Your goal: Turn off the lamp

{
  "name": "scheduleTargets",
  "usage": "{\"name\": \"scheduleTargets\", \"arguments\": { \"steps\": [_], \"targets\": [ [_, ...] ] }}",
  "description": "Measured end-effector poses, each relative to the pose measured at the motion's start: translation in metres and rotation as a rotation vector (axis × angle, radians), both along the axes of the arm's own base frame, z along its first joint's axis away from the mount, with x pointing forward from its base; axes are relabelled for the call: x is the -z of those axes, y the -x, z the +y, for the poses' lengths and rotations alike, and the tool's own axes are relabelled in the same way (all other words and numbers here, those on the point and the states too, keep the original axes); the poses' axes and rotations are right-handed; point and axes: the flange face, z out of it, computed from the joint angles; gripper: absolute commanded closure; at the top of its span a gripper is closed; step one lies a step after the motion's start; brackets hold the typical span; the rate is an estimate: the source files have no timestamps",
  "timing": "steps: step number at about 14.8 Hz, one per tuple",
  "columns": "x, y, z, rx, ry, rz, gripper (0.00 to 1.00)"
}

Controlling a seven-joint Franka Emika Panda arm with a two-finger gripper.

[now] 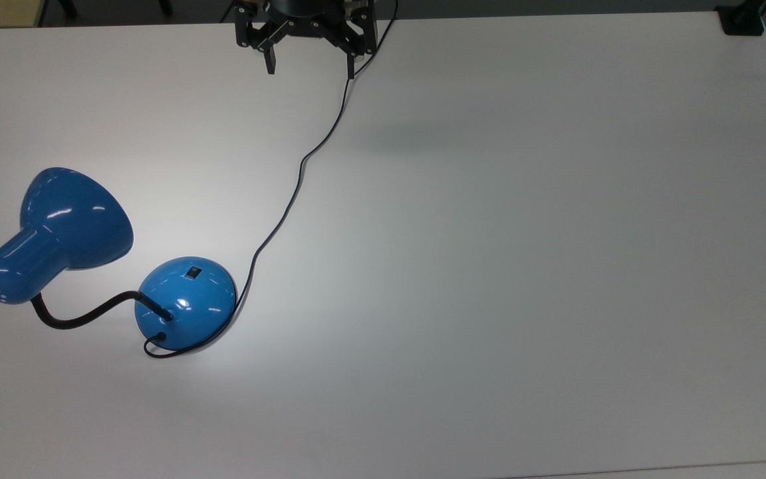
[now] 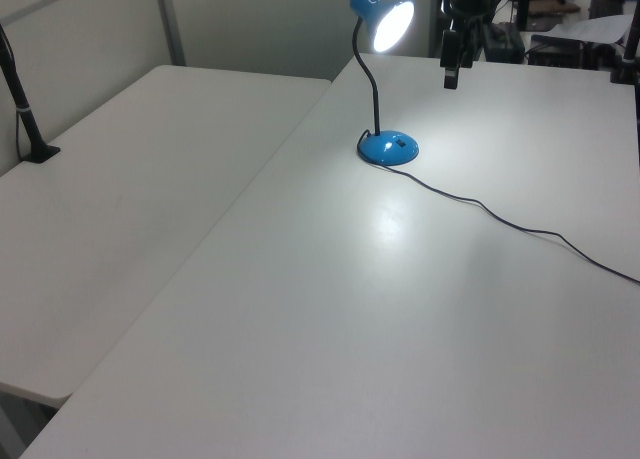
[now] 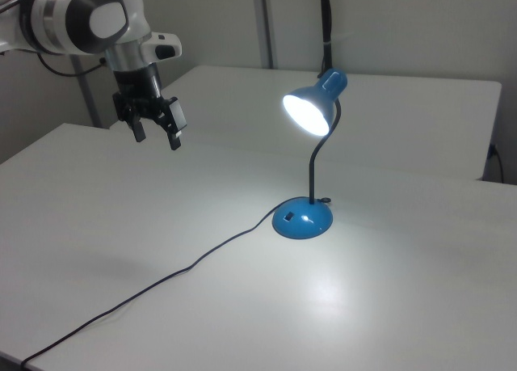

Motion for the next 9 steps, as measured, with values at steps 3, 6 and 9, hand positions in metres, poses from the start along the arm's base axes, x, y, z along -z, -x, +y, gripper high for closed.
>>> {"name": "scheduleTargets", "arguments": {
  "steps": [3, 6, 9],
  "targets": [
    [0.0004, 0.0004, 0.0000, 0.000, 0.000, 0.004, 0.00],
    [0.0009, 0.0009, -0.0003, 0.001, 0.001, 0.009, 0.00],
    [0.0009, 0.0009, -0.0011, 0.002, 0.001, 0.010, 0.18]
  ]
}}
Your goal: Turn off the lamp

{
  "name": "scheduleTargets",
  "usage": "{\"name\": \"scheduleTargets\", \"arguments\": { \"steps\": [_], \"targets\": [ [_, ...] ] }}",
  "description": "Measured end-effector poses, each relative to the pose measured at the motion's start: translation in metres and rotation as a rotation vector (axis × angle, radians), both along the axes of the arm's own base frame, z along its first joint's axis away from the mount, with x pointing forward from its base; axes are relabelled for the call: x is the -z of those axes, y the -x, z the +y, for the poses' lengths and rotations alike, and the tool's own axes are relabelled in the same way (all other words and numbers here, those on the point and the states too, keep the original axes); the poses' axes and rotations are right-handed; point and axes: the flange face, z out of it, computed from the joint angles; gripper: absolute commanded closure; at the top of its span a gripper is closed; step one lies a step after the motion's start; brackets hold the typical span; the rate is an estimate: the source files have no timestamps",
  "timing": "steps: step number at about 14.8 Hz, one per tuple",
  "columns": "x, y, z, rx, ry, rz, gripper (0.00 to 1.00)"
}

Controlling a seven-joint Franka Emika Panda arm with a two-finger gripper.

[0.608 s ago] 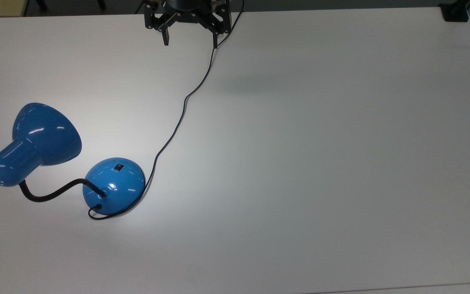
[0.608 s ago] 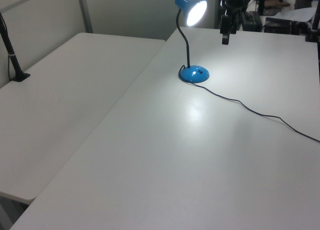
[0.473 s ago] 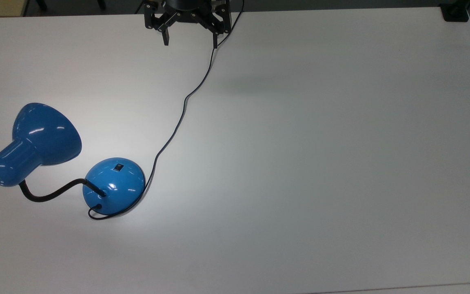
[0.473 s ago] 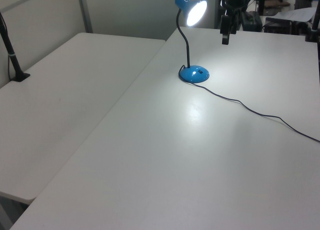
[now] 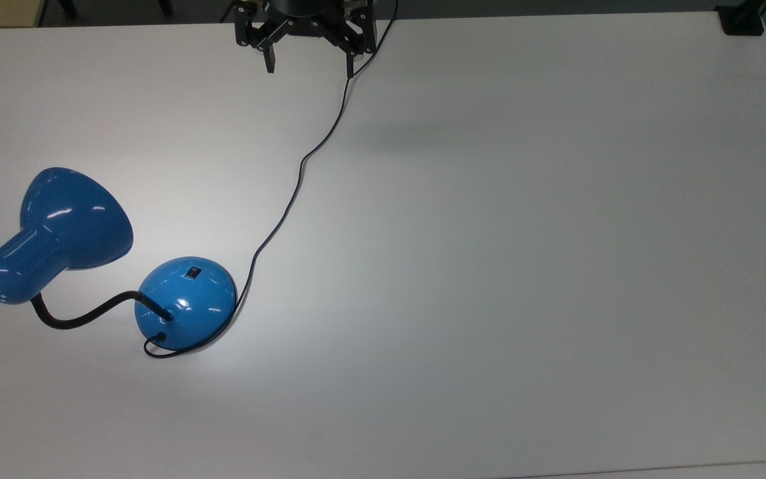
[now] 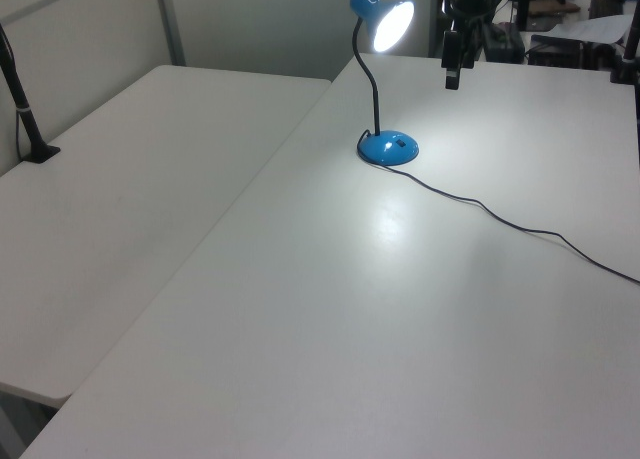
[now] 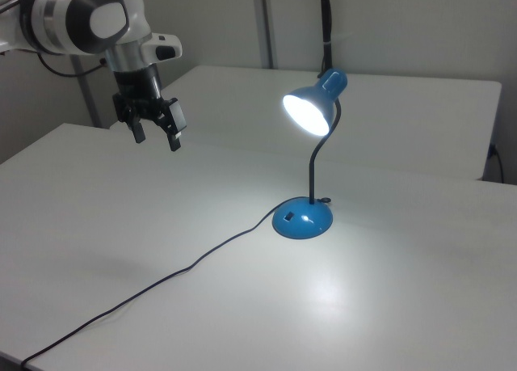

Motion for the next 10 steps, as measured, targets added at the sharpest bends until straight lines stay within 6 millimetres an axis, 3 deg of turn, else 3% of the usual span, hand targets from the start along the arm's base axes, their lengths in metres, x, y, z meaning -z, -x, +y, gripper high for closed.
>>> {"name": "scheduleTargets", "arguments": {
  "steps": [3, 4, 5, 10],
  "targets": [
    [0.0002, -0.0001, -0.0004, -0.003, 0.000, 0.000, 0.67],
    [0.0002, -0.0001, -0.0004, -0.008, 0.000, 0.001, 0.93],
    [0.0002, -0.0001, -0.0006, -0.019, 0.001, 0.001, 1.00],
    [0.0006, -0.0004, -0.0045, -0.056, 0.002, 0.003, 1.00]
  ]
}}
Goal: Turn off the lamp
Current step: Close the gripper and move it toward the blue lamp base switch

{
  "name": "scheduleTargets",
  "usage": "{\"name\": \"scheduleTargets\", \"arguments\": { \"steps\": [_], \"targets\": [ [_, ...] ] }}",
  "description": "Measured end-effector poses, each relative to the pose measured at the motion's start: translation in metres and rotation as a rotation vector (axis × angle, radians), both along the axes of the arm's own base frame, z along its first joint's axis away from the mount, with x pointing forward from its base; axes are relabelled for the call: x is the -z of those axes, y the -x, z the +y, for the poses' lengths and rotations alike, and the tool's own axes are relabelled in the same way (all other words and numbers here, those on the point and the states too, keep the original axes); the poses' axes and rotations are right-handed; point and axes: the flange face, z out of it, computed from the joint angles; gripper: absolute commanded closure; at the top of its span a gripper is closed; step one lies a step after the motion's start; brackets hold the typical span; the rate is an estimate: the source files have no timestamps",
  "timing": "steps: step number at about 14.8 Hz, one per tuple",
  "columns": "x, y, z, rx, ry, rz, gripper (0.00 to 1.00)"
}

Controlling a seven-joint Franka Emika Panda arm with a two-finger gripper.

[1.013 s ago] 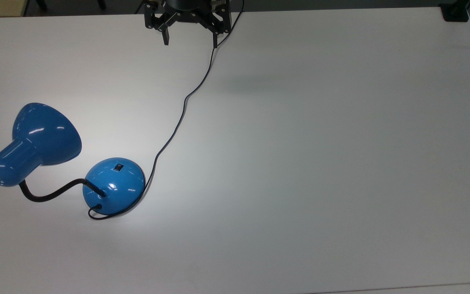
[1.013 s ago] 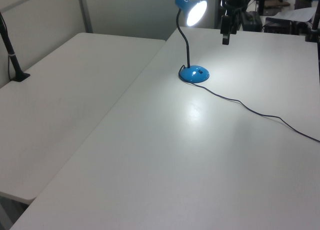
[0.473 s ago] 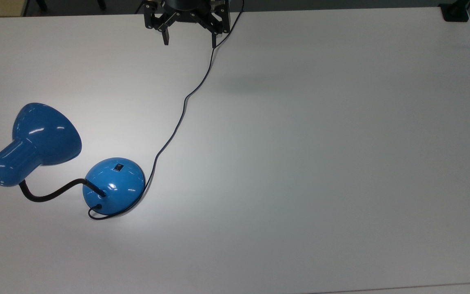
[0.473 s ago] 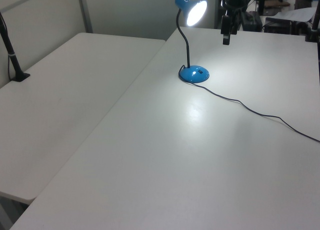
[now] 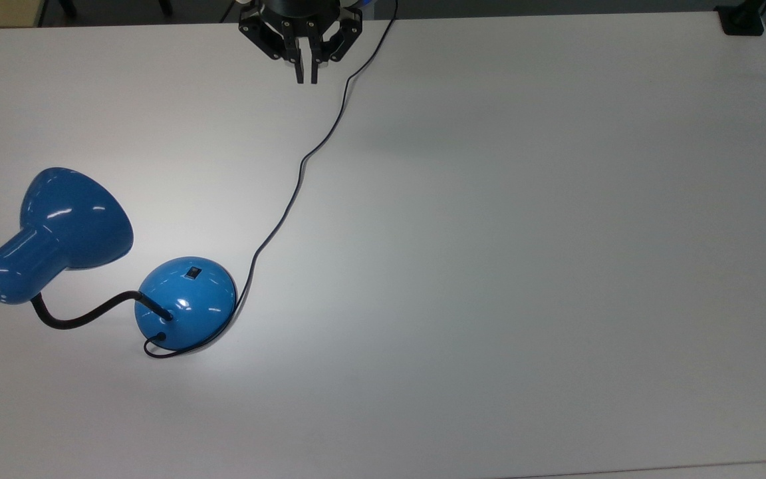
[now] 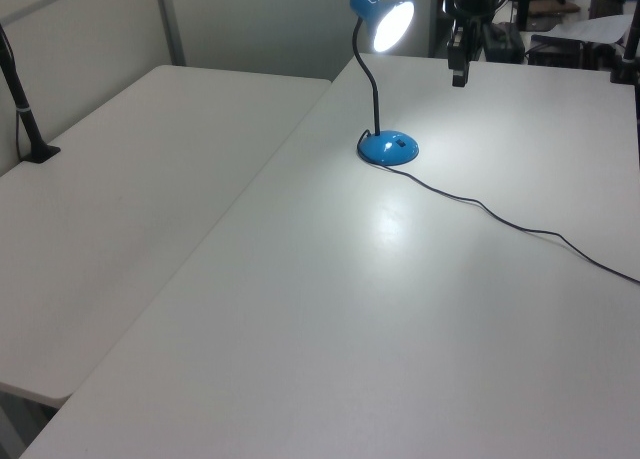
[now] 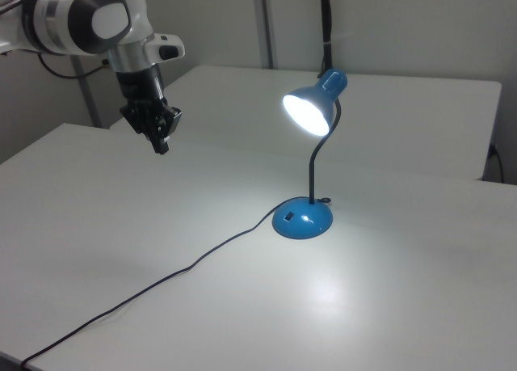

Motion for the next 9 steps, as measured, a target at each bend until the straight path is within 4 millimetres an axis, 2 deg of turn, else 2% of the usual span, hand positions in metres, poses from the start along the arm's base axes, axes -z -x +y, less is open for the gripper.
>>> {"name": "scheduleTargets", "arguments": {
  "steps": [9],
  "targets": [
    [0.0069, -0.0028, -0.0023, 0.000, 0.001, 0.012, 1.00]
  ]
}}
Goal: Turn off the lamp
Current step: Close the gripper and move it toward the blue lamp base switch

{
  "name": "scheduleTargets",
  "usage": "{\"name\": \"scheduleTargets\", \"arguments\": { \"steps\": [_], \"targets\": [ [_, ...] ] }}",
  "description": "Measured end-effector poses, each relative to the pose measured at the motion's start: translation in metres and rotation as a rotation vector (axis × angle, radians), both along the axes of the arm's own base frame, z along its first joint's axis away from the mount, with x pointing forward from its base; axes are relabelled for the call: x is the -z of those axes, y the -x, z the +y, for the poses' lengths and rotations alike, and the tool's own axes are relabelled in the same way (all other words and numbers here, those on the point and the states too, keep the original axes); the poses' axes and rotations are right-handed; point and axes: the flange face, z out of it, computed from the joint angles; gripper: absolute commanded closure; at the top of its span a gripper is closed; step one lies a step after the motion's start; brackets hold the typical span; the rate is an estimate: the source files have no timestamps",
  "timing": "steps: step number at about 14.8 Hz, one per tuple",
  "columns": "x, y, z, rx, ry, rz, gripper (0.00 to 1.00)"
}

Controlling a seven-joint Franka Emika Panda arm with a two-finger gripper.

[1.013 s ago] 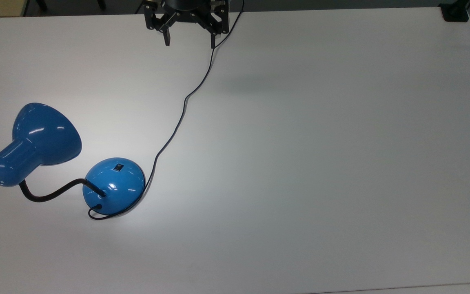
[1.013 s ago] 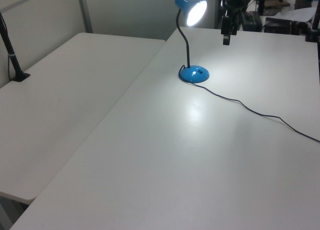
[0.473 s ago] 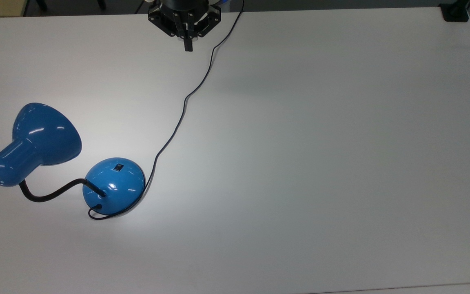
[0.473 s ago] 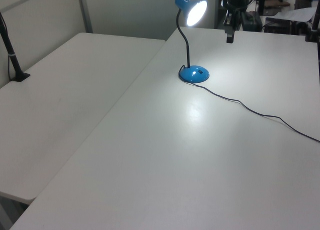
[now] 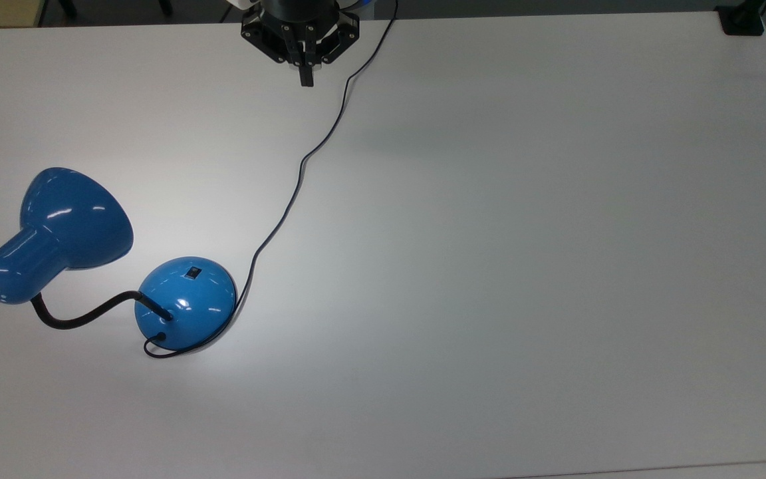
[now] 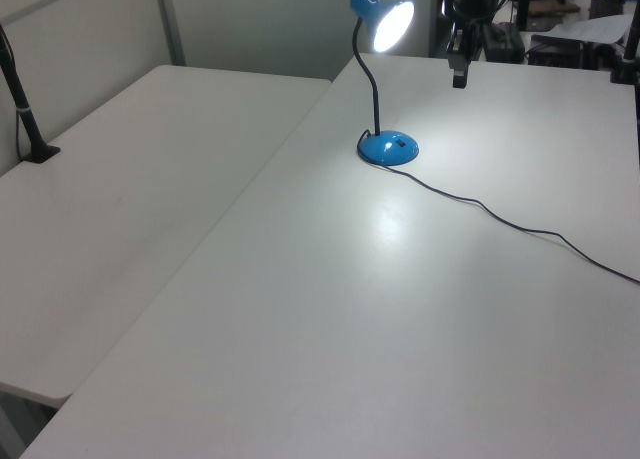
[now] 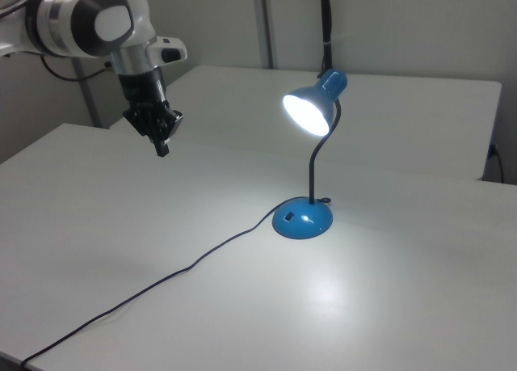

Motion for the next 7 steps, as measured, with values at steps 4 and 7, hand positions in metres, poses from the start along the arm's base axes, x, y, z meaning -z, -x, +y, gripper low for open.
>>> {"name": "scheduleTargets", "arguments": {
  "steps": [4, 7],
  "targets": [
    [0.024, -0.019, -0.025, 0.054, 0.009, -0.019, 1.00],
    [0.058, -0.040, -0.052, 0.130, 0.025, -0.039, 1.00]
  ]
}}
